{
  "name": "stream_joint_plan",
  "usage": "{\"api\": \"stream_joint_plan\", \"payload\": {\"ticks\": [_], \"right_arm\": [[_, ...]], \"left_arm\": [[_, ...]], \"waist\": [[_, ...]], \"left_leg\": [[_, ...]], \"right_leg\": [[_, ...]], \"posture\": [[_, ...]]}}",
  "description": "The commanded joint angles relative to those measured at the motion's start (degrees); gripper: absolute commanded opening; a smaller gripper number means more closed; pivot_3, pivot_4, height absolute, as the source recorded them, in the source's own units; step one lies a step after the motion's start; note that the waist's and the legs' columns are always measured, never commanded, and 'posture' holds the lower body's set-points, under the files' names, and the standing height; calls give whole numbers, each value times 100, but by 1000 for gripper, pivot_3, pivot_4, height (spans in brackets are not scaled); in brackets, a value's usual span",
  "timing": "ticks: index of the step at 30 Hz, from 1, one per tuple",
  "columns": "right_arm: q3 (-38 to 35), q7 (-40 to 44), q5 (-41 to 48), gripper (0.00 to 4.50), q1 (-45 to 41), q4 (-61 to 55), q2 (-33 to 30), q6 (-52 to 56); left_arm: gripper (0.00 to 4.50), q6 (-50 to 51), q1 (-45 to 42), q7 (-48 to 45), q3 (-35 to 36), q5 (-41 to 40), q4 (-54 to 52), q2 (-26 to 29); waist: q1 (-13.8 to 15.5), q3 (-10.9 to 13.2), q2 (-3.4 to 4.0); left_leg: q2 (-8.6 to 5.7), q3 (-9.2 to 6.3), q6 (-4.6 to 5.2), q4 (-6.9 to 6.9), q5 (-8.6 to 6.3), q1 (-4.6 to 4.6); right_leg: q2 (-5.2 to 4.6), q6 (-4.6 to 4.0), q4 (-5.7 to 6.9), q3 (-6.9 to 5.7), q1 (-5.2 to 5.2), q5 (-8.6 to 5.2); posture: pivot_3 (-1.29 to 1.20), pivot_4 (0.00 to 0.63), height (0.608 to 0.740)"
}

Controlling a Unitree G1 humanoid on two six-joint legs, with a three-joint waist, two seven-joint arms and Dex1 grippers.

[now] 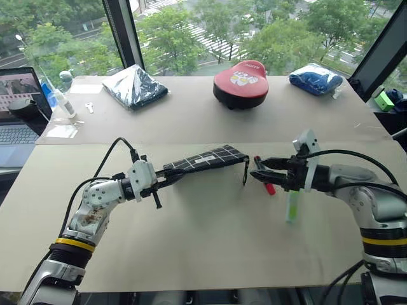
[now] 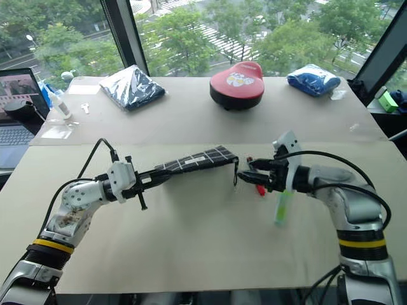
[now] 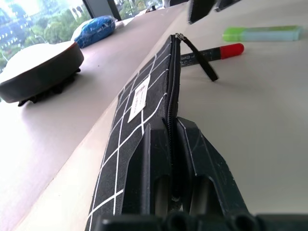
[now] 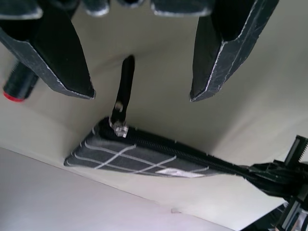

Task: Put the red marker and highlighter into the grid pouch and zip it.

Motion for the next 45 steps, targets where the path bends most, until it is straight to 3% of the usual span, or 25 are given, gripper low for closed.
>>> {"api": "stream_joint_plan", "payload": {"ticks": [1, 11, 23, 28, 34, 35, 45], "right_arm": [[135, -388, -89, 3563, -99, -329, 99, -10], [825, -1108, -992, 3563, -428, 566, 572, -658], [1049, -1006, -1238, 3563, -809, 1082, 952, -1065], [1032, -784, -1129, 2326, -809, 963, 981, -1077], [1043, -463, -952, 185, -705, 637, 913, -1012], [1052, -413, -943, 27, -686, 598, 909, -1021], [1552, -501, -1456, 27, -792, 585, 999, -1230]], "left_arm": [[0, 469, -77, 98, 211, -62, -377, -106], [0, 504, -69, -84, 292, 279, -328, -325], [0, 575, 27, -76, 425, 344, -457, -412], [0, 570, 24, -69, 484, 396, -431, -458], [0, 562, 30, -30, 535, 461, -433, -534], [0, 559, 24, -25, 538, 473, -427, -549], [0, 551, -31, 21, 534, 525, -376, -632]], "waist": [[-11, 0, -1], [57, 1, -3], [34, 1, -2], [41, 1, -2], [37, 1, -2], [37, 1, -2], [35, 1, -2]], "left_leg": [[0, 2, -2, -1, 1, 3], [-3, 2, -19, 7, 12, 0], [-2, 2, -21, 8, 14, -1], [-2, 1, -23, 8, 15, -1], [-2, 1, -22, 8, 15, -1], [-2, 1, -22, 8, 15, -1], [-2, 1, -23, 8, 15, 0]], "right_leg": [[0, 0, 0, 2, -1, -1], [2, -2, 3, 5, -1, 0], [4, -2, 4, 5, -2, 0], [4, -2, 4, 4, -3, 0], [4, -2, 5, 4, -3, 0], [4, -2, 5, 4, -3, 0], [4, -2, 5, 4, -4, 0]], "posture": [[0, 150, 740], [0, 150, 740], [0, 150, 740], [0, 150, 740], [0, 150, 740], [0, 150, 740], [0, 150, 740]]}}
